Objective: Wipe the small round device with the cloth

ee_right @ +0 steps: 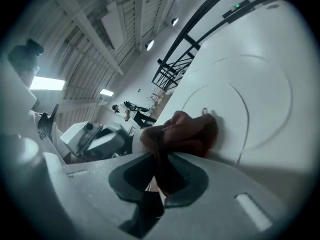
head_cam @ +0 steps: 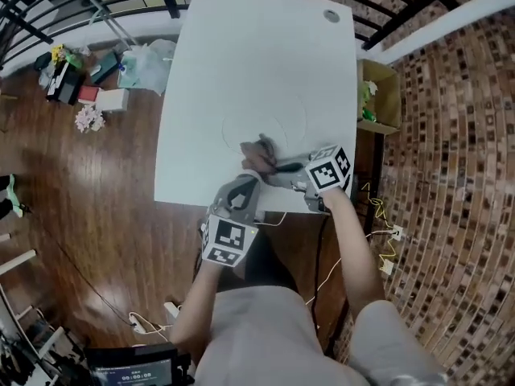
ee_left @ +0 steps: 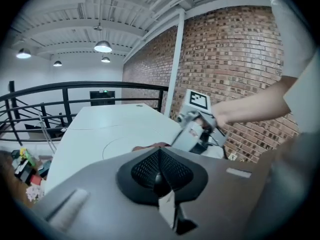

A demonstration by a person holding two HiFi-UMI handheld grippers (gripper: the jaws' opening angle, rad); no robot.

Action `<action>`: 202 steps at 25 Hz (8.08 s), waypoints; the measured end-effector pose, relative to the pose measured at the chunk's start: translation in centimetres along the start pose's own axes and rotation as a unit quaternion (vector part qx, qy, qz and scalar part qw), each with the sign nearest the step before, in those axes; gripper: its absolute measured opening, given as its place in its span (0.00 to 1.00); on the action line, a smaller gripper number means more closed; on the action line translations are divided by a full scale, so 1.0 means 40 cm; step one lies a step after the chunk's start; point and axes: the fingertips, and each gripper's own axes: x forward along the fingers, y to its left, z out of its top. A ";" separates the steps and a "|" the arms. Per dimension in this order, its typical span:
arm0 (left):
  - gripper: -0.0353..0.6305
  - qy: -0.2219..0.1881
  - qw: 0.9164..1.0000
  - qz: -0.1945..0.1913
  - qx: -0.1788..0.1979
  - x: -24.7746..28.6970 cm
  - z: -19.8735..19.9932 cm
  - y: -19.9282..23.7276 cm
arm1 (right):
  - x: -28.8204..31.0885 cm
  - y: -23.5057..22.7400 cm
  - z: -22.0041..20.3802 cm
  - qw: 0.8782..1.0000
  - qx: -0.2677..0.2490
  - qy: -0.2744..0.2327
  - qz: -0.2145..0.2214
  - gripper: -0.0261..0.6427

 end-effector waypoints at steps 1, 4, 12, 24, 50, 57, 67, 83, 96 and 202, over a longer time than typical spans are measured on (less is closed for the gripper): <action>0.08 -0.002 1.000 0.000 0.001 0.001 0.004 0.001 | -0.006 0.016 -0.043 1.000 0.007 -0.021 -0.002 0.09; 0.08 -0.007 1.000 -0.001 0.011 0.008 0.015 -0.006 | 0.031 0.083 -0.155 0.996 0.020 -0.085 0.001 0.09; 0.08 -0.006 1.000 -0.008 0.018 0.032 0.029 -0.030 | -0.110 0.081 -0.110 0.967 0.073 -0.243 -0.020 0.09; 0.08 -0.039 0.999 0.013 0.032 0.020 0.016 -0.034 | 0.188 0.043 0.187 0.977 -0.051 0.161 0.131 0.09; 0.08 -0.021 0.998 -0.008 0.060 0.022 0.007 -0.072 | -0.169 0.077 0.171 0.981 0.019 -0.124 0.147 0.09; 0.08 -0.019 0.999 0.014 0.047 0.019 0.005 -0.063 | 0.172 0.159 0.205 0.967 -0.005 0.161 0.196 0.09; 0.08 -0.030 0.999 0.010 0.043 0.009 0.005 -0.043 | -0.047 0.074 0.073 0.983 0.060 0.064 0.162 0.09; 0.08 -0.070 0.994 0.080 -0.026 -0.119 0.042 0.140 | -0.134 0.049 0.105 0.997 0.008 -0.073 0.014 0.09; 0.08 -0.085 0.971 0.199 -0.100 -0.353 -0.062 0.413 | 0.275 0.086 0.047 0.802 -0.264 0.515 -0.144 0.09; 0.08 -0.193 0.974 0.117 0.023 -0.421 0.233 0.261 | -0.144 0.112 0.155 0.846 -0.228 0.030 -0.482 0.09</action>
